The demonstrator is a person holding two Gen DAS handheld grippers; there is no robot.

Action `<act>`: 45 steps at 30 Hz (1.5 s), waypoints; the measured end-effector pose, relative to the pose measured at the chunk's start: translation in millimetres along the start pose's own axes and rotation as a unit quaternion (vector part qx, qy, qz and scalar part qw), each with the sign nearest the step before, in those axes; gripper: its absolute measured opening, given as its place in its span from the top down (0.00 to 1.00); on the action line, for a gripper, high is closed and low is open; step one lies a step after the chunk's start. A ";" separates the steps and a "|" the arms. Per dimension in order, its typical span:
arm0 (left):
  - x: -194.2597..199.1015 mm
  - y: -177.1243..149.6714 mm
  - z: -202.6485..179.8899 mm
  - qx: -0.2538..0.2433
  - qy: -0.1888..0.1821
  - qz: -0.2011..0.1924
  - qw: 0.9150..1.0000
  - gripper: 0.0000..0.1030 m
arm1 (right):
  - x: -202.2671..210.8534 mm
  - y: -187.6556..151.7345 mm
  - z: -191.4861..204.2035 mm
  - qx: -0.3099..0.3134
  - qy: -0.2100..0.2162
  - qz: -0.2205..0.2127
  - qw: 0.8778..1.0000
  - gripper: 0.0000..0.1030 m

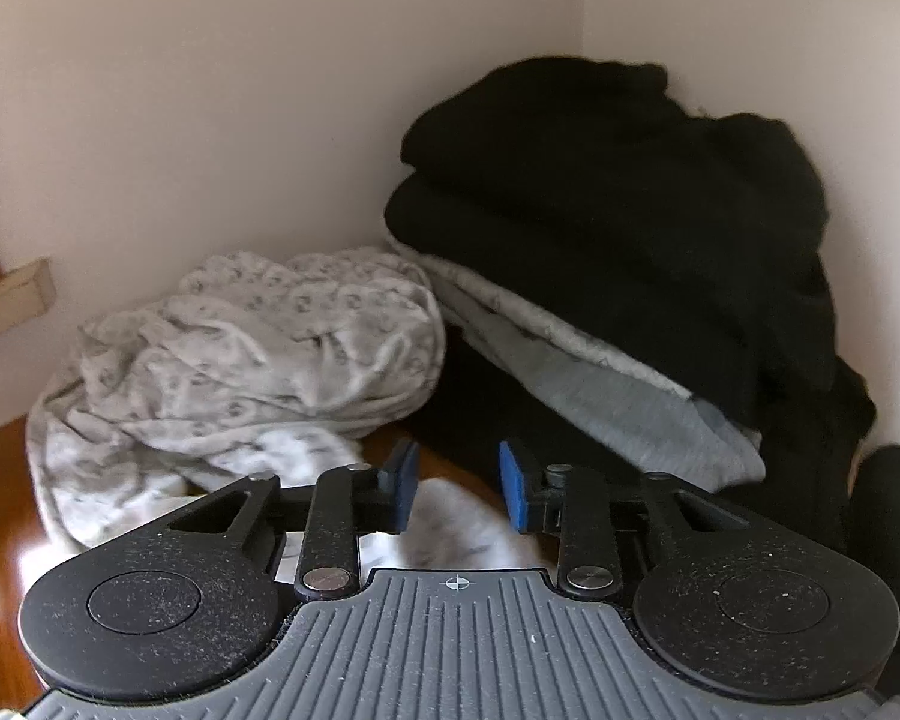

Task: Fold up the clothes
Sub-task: 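Move both grippers toward the crumpled white printed cloth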

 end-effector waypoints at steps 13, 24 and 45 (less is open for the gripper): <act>30.0 -10.3 -17.8 0.060 0.078 0.001 0.995 0.00 | -4.9 -16.9 9.1 0.137 0.147 0.048 0.978 0.68; 43.7 -15.9 -46.4 0.052 0.146 -0.016 0.988 0.00 | -7.4 -47.3 30.1 0.153 0.212 0.073 0.963 0.62; 100.6 -68.6 -39.7 0.073 0.181 -0.052 0.979 0.00 | -45.2 42.5 98.8 0.180 0.124 0.001 0.976 0.42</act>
Point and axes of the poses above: each gripper's, at about its wrist camera, not at the fingertips, and x roughly against the way its jaws point, z to its left, y to its top, the point moved 4 cm from there along -x, roughly the way its jaws point, and after that the axes turned 7 degrees about -x, right-handed, at the moved point
